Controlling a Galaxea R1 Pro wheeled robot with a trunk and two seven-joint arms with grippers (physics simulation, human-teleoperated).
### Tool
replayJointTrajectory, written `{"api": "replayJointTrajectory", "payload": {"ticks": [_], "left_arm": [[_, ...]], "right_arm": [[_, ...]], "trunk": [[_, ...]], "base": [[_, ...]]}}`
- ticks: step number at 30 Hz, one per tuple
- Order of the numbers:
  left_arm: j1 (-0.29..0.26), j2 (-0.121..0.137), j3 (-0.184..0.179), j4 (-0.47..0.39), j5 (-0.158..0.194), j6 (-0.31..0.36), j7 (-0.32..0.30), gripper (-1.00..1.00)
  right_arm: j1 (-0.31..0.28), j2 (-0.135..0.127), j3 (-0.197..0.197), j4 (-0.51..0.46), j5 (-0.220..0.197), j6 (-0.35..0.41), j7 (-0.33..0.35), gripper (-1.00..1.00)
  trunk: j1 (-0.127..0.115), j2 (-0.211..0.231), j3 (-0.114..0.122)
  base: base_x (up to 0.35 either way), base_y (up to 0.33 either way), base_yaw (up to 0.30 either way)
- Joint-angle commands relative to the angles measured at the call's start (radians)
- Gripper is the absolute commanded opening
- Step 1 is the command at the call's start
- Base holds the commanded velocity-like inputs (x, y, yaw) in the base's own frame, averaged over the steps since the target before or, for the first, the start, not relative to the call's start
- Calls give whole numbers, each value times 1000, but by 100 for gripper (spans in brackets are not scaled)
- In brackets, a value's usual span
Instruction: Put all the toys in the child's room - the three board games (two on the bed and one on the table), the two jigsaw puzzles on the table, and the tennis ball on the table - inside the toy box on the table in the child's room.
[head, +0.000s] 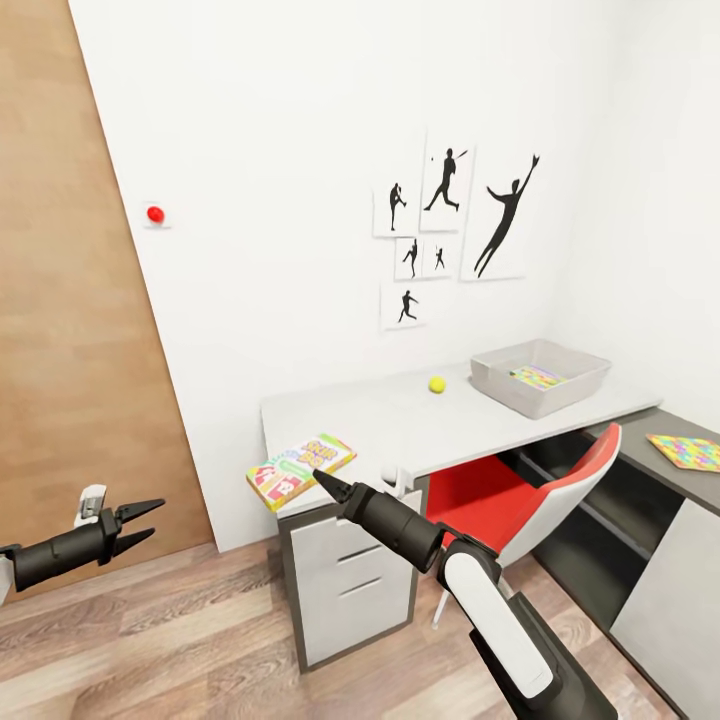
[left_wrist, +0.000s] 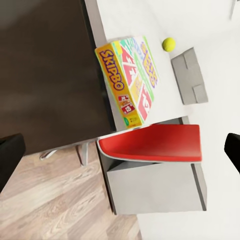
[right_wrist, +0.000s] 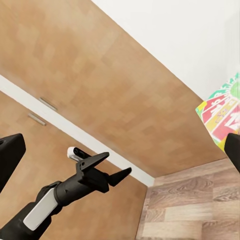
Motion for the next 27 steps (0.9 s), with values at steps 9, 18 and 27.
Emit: {"api": "replayJointTrajectory", "payload": {"ticks": [9,18,27], "left_arm": [[-1,4,4,0,3,27,-10,100],[-1,9,20,5,6,93,-11,100],[-1,6,79,9,4,92,-4,100]], "right_arm": [[-1,-1,0,-2,-4,0,1,100],[-1,0,0,-4,-4,-1,1,100],[-1,1,1,-4,-4,-1,1,100]], "trunk": [[35,-64,-29],[69,-127,-55],[104,-190,-83]], "base": [[0,0,-6],[0,0,-38],[0,0,-1]]}}
